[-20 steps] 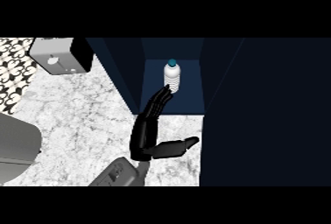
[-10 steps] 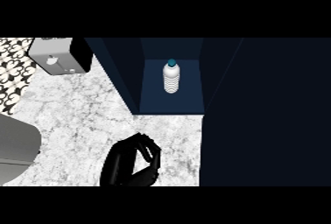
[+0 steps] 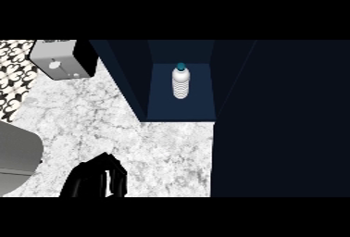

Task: Pick up the bottled water, place it into the cabinet and close the cabinet

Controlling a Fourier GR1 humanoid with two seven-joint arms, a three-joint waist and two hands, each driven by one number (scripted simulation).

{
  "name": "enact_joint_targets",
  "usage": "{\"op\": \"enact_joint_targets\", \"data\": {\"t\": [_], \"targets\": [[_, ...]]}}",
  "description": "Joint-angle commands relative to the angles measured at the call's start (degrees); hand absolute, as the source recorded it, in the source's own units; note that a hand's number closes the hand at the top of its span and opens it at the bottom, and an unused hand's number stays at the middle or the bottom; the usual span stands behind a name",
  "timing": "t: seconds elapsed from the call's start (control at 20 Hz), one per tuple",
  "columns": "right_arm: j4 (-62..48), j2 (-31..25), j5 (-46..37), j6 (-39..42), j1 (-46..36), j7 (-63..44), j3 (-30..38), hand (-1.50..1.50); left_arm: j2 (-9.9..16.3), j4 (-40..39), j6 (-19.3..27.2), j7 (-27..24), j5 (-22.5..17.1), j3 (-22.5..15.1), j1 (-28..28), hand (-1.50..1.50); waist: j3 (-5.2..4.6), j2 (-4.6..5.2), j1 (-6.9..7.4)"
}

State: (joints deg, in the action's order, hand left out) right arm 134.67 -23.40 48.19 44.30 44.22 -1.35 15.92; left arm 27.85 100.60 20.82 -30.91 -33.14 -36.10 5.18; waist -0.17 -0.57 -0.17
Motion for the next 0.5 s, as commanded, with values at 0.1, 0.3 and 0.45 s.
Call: {"op": "enact_joint_targets", "data": {"t": [0.1, 0.3, 0.45], "targets": [[17.7, 2.4, -6.4, -0.9, 2.0, -2.0, -1.9, 1.5, 5.9, 6.0, -3.3, -0.4, -3.9, 5.4, 4.6, -1.5, -0.12, -0.21, -0.39], [17.8, 0.7, -6.6, 0.8, 1.1, -2.5, -3.1, 1.5, 10.1, 8.2, -7.9, -1.8, -8.2, 10.3, 8.0, -1.5, -0.27, -0.35, 0.15], [18.3, -0.2, -6.1, 1.6, 1.6, -2.9, -4.3, 1.5, 13.1, 10.1, -8.3, -2.2, -9.9, 14.5, 10.4, -1.5, -0.27, -0.54, 0.29]]}}
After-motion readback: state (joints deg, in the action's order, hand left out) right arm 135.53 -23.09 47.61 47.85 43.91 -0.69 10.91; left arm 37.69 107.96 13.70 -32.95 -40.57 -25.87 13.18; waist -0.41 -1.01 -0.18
